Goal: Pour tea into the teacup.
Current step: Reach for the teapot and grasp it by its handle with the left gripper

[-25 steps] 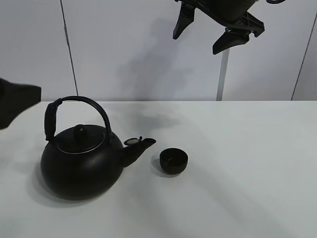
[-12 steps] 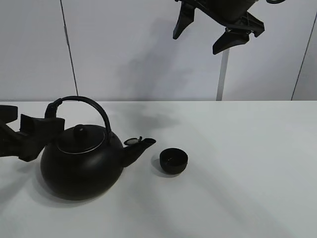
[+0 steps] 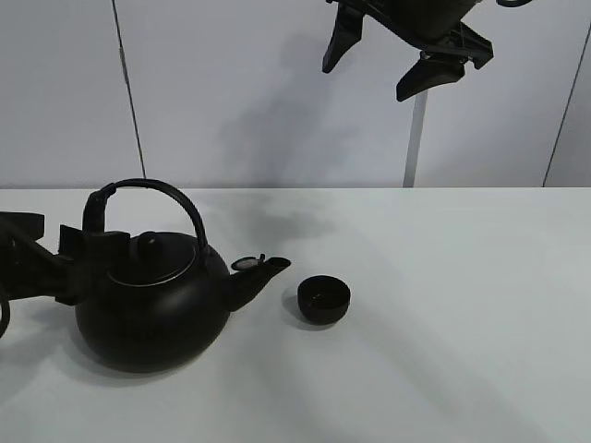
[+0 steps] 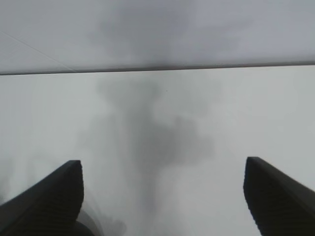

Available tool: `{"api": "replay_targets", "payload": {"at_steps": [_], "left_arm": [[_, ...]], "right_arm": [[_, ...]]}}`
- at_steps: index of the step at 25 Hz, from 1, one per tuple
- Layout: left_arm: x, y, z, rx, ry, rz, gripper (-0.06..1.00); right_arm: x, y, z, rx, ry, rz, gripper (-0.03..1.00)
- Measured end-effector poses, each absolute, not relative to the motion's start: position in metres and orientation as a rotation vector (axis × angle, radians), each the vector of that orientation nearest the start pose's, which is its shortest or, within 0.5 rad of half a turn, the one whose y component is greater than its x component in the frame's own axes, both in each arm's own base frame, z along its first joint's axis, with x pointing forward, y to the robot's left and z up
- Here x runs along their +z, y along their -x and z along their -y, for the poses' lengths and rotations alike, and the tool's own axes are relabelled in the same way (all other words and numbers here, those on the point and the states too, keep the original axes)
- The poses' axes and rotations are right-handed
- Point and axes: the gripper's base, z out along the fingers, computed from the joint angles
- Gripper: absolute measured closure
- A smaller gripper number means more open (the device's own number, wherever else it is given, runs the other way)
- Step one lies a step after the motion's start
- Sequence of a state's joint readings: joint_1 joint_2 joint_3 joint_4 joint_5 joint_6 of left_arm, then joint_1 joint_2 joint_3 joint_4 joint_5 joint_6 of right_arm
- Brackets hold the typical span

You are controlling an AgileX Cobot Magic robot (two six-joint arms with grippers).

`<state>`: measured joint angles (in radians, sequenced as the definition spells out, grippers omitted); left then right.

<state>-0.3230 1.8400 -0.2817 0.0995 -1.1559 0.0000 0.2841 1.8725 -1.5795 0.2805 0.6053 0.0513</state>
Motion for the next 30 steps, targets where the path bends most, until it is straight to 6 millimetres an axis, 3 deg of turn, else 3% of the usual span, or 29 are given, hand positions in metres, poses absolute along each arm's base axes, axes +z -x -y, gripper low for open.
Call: {"api": "replay_targets", "payload": {"at_steps": [15,22,24,30], "left_arm": [[0.120,-0.256,0.089,-0.263,-0.375,-1.774,0.25],[0.105,-0.261,0.092,-0.275,-0.394,-1.816,0.27],[0.105,-0.262,0.092,-0.275,-0.394,-1.814,0.33],[0.105,-0.261,0.095,-0.287,-0.431,-1.806,0.67]], "right_arm": [[0.288,-0.413,-0.135,0.459,0.077,-2.395,0.36],[0.288,-0.413,-0.135,0.459,0.077,-2.395,0.36],[0.288,-0.413,-0.135,0.459,0.076,-2.393,0.36],[0.288,-0.413,-0.135,0.459,0.076,-2.392,0.36]]}}
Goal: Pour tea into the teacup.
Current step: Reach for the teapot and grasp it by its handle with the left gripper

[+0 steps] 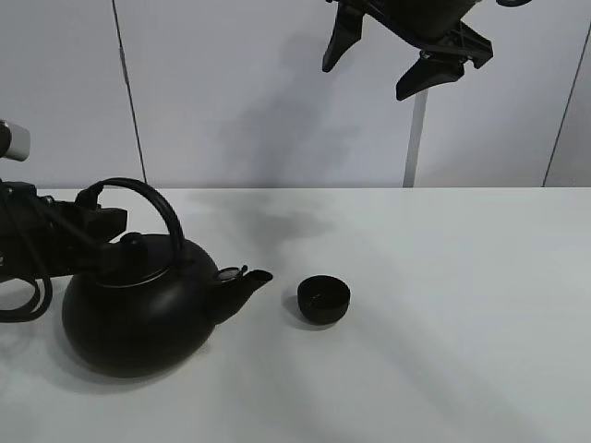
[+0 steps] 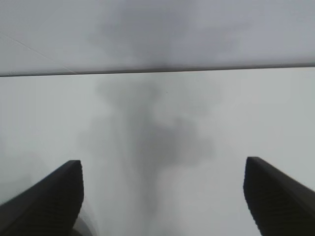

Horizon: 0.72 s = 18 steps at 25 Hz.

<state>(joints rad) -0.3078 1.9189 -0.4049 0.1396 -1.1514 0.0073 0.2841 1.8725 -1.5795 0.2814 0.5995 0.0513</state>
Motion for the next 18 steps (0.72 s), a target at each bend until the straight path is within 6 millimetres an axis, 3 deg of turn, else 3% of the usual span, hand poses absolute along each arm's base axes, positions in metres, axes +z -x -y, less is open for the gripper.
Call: {"api": "replay_targets", "payload": {"at_steps": [3,6,18], "left_arm": [[0.105,-0.260,0.095,-0.287,-0.439,-1.805,0.79],[0.105,-0.261,0.095,-0.271,-0.455,-1.800,0.84],[0.115,-0.273,0.098,-0.238,-0.494,-1.797,0.85]], "right_arm": [[0.288,-0.413,-0.135,0.459,0.076,-2.392,0.36],[0.288,-0.413,-0.135,0.459,0.076,-2.392,0.36],[0.289,-0.414,-0.135,0.459,0.073,-2.377,0.36]]}}
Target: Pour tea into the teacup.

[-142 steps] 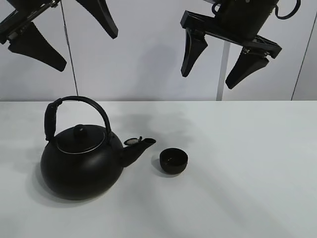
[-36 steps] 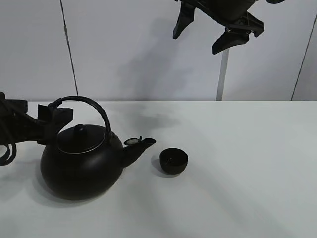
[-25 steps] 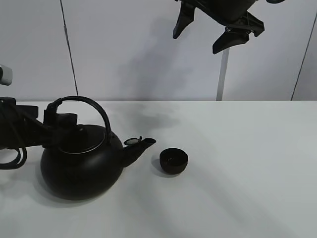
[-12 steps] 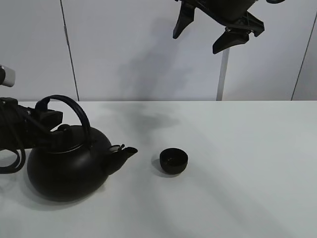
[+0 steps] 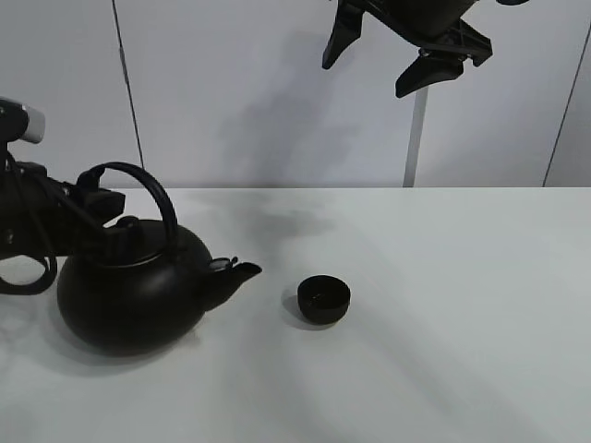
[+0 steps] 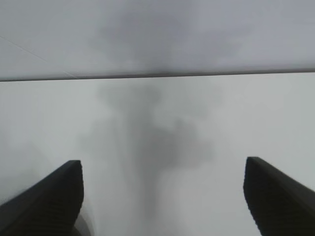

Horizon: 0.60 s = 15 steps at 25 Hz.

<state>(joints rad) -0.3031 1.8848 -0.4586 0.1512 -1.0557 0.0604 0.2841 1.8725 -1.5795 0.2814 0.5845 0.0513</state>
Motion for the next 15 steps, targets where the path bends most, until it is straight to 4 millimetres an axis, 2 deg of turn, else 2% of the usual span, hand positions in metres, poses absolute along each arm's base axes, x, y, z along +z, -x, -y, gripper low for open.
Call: {"api": "replay_targets", "payload": {"at_steps": [7,15], "left_arm": [[0.140,-0.296,0.106,-0.225,-0.498,-1.679,0.85],[0.151,-0.318,0.120,-0.201,-0.556,-1.697,0.85]], "right_arm": [[0.289,-0.414,-0.135,0.459,0.073,-2.376,0.36],[0.289,-0.414,-0.135,0.459,0.073,-2.376,0.36]]}}
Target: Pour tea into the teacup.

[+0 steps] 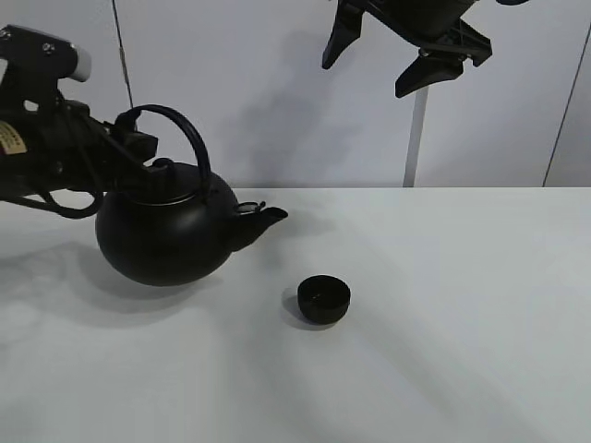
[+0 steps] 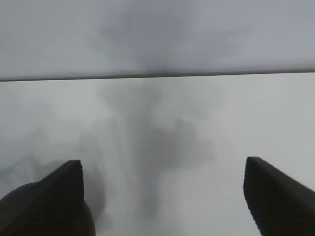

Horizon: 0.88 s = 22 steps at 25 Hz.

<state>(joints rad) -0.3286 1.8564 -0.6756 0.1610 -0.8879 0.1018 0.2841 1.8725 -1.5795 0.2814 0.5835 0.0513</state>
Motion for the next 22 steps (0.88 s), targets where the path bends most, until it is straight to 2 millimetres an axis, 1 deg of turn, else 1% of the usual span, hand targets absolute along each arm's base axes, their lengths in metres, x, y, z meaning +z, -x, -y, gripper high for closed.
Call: {"api": "replay_targets", "payload": {"at_steps": [5,8,15,18,22], "left_arm": [[0.157,-0.320,0.143,-0.174,-0.681,-1.667,0.85],[0.159,-0.320,0.152,-0.167,-0.728,-1.662,0.85],[0.161,-0.327,0.153,-0.143,-0.727,-1.708,0.85],[0.164,-0.332,0.153,-0.120,-0.710,-1.701,0.85],[0.163,-0.339,0.156,-0.115,-0.700,-1.696,0.85]], "right_arm": [[0.289,-0.414,-0.135,0.459,0.073,-2.376,0.36],[0.289,-0.414,-0.135,0.459,0.073,-2.376,0.36],[0.289,-0.414,-0.135,0.459,0.073,-2.376,0.36],[0.289,-0.414,-0.135,0.459,0.073,-2.376,0.36],[0.289,-0.414,-0.135,0.459,0.073,-2.376,0.36]]}}
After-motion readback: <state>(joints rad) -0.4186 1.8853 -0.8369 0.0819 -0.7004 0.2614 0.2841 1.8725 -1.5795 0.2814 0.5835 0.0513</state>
